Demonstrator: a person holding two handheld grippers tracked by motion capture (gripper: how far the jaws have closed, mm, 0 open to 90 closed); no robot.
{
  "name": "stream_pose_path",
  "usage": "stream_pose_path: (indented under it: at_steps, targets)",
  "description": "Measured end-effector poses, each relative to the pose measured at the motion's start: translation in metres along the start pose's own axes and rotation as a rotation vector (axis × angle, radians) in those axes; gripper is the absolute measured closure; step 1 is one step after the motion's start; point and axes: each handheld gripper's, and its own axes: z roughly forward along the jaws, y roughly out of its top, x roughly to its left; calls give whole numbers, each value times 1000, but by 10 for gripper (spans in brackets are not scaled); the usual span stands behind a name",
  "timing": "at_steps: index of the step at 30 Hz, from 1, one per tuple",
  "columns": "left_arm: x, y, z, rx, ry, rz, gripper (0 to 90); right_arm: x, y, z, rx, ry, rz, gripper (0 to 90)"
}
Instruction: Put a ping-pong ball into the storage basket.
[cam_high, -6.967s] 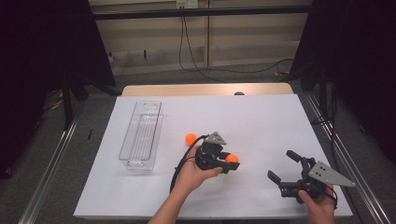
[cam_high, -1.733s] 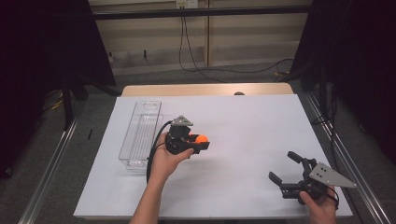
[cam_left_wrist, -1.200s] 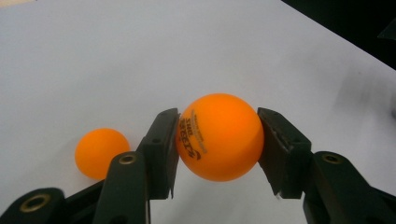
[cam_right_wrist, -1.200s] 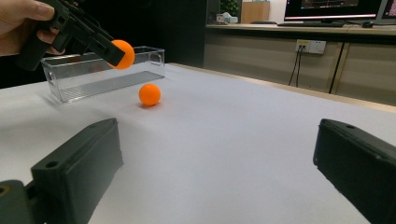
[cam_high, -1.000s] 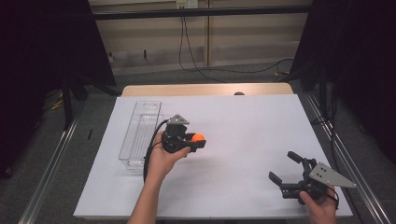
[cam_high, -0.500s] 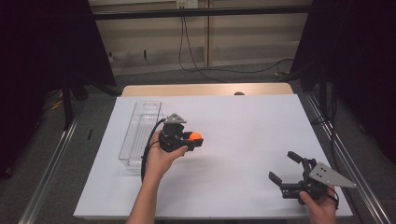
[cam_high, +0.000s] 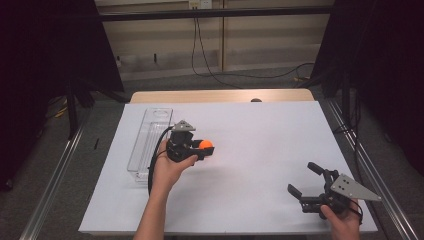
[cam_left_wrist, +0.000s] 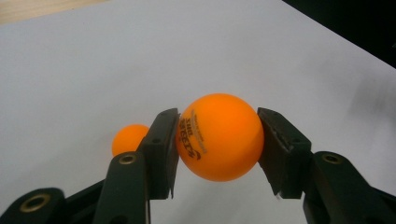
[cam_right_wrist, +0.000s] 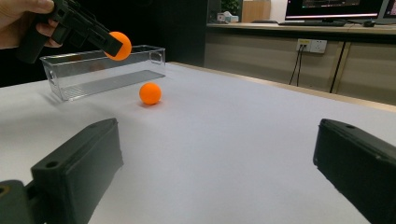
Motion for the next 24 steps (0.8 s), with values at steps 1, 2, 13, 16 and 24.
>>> stream_pose_path:
  at_steps: [1, 2, 13, 16, 24]
  targets:
    - [1, 0, 0, 1, 0, 0, 509, 0, 0, 0, 1, 0, 3, 7]
    - [1, 0, -1, -1, 3, -1, 509, 0, 0, 0, 0, 0, 3, 7]
    - [4, -1, -4, -1, 16, -4, 509, 0, 0, 0, 0, 1, 0, 7]
    - [5, -1, -5, -3, 22, -8, 509, 0, 0, 0, 0, 1, 1, 7]
    - [8, -2, -8, -4, 34, -15, 509, 0, 0, 0, 0, 0, 0, 7]
